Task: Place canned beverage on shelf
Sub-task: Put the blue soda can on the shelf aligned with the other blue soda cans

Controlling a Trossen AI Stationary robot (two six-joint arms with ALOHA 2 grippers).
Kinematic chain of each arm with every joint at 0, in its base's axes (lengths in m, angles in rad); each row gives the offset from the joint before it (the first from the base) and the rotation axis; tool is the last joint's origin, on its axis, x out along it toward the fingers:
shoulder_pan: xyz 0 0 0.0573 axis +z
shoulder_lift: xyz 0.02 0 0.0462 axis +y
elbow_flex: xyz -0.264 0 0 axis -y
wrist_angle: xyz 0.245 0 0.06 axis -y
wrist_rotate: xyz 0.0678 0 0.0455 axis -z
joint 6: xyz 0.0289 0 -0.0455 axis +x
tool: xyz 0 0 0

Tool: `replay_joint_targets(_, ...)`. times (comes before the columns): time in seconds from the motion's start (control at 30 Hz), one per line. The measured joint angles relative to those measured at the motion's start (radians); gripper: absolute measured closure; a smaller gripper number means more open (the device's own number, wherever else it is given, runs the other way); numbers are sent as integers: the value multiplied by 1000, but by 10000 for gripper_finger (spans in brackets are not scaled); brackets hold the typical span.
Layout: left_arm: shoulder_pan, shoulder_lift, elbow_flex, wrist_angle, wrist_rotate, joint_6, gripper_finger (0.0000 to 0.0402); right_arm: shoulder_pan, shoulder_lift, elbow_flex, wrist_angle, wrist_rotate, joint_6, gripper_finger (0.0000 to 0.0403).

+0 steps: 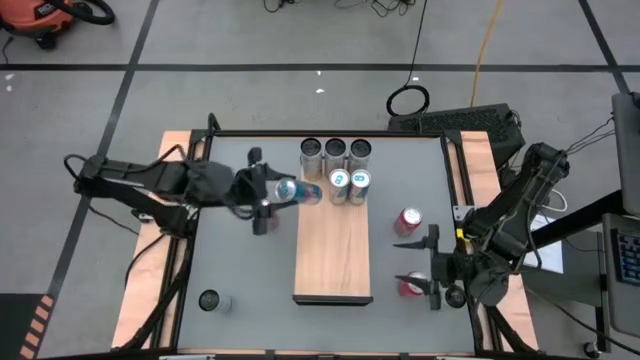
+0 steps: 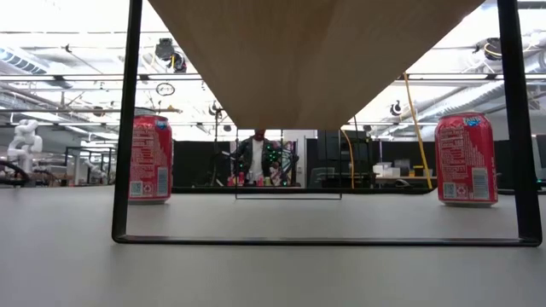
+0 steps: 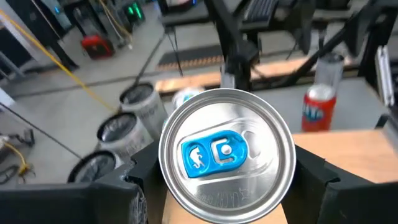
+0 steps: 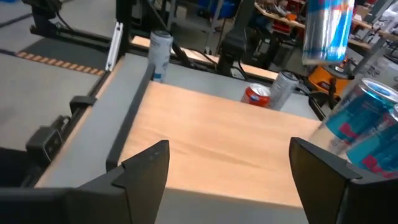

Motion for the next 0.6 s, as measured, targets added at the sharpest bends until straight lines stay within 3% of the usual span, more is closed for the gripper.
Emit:
replay_joint_targets(0.27,148,102,0,-40,193,50,178,0,0,0,-43,0,-4,133)
replay_joint_targets(0.6,231,190,0,-90,234,59,164,0,0,0,-51,0,2,133)
